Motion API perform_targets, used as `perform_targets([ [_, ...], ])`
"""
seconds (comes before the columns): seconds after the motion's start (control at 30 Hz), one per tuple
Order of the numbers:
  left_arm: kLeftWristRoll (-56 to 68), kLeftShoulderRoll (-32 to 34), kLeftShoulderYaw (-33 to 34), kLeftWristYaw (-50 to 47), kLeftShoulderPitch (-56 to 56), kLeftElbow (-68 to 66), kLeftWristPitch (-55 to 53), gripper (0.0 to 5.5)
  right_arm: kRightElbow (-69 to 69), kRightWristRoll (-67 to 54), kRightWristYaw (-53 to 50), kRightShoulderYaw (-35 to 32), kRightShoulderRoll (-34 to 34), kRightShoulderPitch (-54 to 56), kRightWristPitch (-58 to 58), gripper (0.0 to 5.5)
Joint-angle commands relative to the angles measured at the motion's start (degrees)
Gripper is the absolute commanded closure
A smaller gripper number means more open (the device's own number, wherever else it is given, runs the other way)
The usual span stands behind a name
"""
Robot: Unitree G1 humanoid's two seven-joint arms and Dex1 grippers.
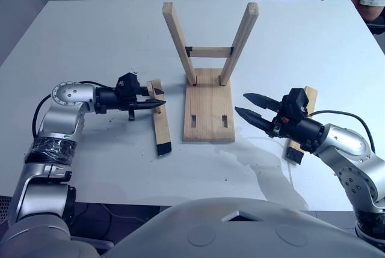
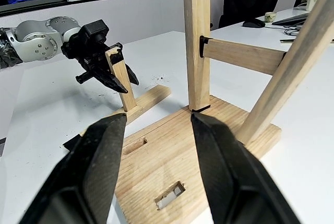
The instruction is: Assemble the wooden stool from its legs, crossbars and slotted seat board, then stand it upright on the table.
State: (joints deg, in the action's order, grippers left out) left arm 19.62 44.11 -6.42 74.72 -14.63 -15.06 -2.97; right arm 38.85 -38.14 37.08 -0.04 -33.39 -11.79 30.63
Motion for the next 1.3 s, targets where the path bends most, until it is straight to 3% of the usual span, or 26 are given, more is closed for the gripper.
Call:
perform_targets([
  [0.03, -7.45, -1.92, -4.78, -4.67, 5.84, -6.13, -3.14, 3.56, -0.46, 0.29, 0.37, -0.49, -0.51, 0.98, 0.01, 3.23],
  [0.2, -10.58, -5.86, -5.41, -10.43, 6.48, -11.83, 4.35, 2.87, -0.77, 0.92, 0.42, 0.20, -0.30, 0.75, -0.16, 3.23],
  [0.33, -5.31, -6.57, -1.30, -11.39, 6.97, -8.03, 4.03, 2.32, -0.58, 0.85, 0.82, -0.05, -0.75, 0.59, 0.00, 3.23],
  [0.57, 5.88, -1.91, 7.75, -8.06, 8.13, 7.34, -5.92, 2.32, -0.15, 1.67, 1.33, -0.70, -1.59, 0.42, -0.64, 3.23],
  [0.9, 24.70, -0.91, 18.27, -12.99, -0.54, 26.33, -24.90, 2.32, 0.64, 1.37, 1.03, -1.35, -1.40, 1.19, -0.68, 3.23],
  [1.03, 28.70, -1.82, 18.55, -15.59, -3.96, 28.76, -29.40, 2.32, 0.65, 0.78, 0.91, -1.29, -0.99, 1.71, -0.70, 3.23],
  [1.3, 24.34, -4.60, 13.73, -16.08, -1.73, 25.35, -28.51, 2.32, 1.60, -3.36, -0.07, -2.84, -0.13, 2.22, 0.66, 3.23],
])
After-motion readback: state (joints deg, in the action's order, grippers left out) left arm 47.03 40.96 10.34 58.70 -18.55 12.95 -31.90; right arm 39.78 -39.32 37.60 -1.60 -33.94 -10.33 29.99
